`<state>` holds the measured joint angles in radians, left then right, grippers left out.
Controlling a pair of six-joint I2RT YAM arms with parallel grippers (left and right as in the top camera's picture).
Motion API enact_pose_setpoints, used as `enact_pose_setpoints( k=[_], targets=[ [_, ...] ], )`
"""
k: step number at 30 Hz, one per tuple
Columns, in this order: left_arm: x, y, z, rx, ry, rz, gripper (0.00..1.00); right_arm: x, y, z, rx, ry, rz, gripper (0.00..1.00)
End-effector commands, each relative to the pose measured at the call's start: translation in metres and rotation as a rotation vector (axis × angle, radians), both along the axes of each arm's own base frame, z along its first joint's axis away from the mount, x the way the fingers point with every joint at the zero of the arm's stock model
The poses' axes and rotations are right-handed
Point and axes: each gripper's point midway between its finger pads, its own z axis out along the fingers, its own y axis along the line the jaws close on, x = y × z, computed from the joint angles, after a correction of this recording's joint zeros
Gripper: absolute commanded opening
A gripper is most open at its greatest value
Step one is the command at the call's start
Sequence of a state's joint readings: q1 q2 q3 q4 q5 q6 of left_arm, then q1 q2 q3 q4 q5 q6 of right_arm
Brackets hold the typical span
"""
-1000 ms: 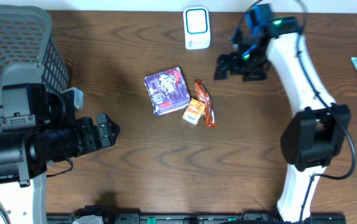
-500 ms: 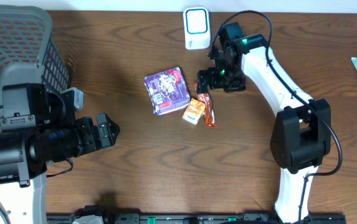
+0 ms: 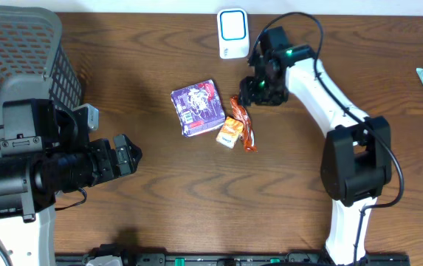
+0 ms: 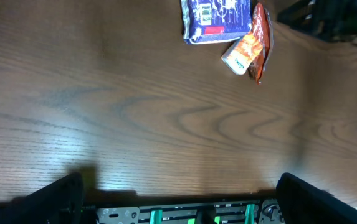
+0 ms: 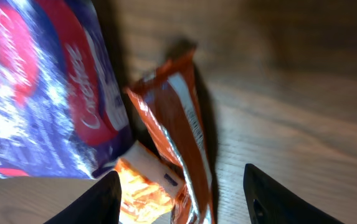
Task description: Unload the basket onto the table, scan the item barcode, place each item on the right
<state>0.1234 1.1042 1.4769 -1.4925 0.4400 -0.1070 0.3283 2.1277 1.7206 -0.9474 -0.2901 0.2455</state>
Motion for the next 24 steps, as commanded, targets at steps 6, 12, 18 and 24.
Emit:
enact_pose_setpoints(
  k=[6,12,18,24],
  targets=[
    [0.000,0.000,-0.001,-0.003,0.004,-0.003,0.98,-0.023,0.006,-0.049,0.008,0.059,-0.068,0.50],
    [0.000,0.000,-0.001,-0.003,0.004,-0.003,0.98,-0.021,0.003,-0.044,0.010,0.053,-0.075,0.29],
    [0.000,0.000,-0.001,-0.003,0.004,-0.003,0.98,-0.006,-0.009,-0.013,0.022,0.015,-0.109,0.17],
    [0.000,0.000,-0.001,-0.003,0.004,-0.003,0.98,-0.003,-0.038,-0.001,-0.029,0.026,-0.165,0.01]
  ],
)
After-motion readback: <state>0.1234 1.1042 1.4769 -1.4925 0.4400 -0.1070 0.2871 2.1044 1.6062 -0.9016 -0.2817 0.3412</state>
